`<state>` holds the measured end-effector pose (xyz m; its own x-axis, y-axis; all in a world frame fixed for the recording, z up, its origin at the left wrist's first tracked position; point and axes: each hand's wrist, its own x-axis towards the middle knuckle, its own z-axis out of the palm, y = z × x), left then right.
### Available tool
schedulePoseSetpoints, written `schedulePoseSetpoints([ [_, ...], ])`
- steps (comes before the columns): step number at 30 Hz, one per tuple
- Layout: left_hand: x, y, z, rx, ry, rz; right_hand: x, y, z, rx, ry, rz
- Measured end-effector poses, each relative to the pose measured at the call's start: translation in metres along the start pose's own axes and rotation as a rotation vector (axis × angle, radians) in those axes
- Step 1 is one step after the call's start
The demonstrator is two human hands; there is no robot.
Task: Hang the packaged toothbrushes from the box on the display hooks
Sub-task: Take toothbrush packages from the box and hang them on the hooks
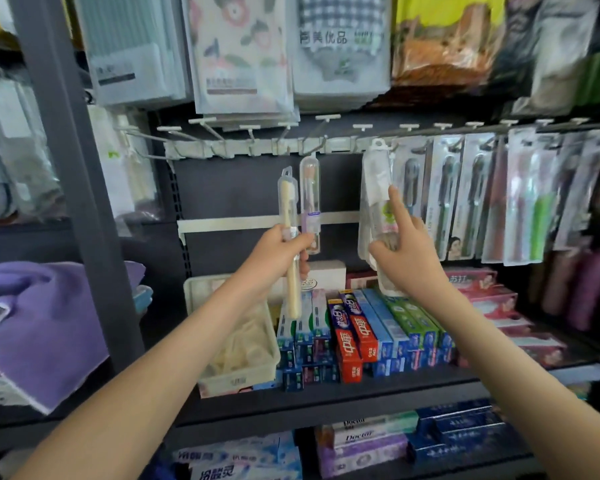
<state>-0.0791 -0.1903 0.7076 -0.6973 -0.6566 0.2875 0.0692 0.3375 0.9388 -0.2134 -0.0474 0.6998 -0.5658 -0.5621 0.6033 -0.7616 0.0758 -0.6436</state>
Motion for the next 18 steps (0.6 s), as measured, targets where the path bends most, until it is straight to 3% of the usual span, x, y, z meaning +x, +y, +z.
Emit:
schedulePoseSetpoints([
  [5, 0.01, 0.002, 0.017, -0.03, 0.017, 0.004, 0.011, 0.013, -0.019, -0.036, 0.05, 0.025],
  [18, 0.013, 0.003, 0.042, 0.035, -0.015, 0.029, 0.027, 0.028, -0.038, -0.084, -0.04, 0.03],
])
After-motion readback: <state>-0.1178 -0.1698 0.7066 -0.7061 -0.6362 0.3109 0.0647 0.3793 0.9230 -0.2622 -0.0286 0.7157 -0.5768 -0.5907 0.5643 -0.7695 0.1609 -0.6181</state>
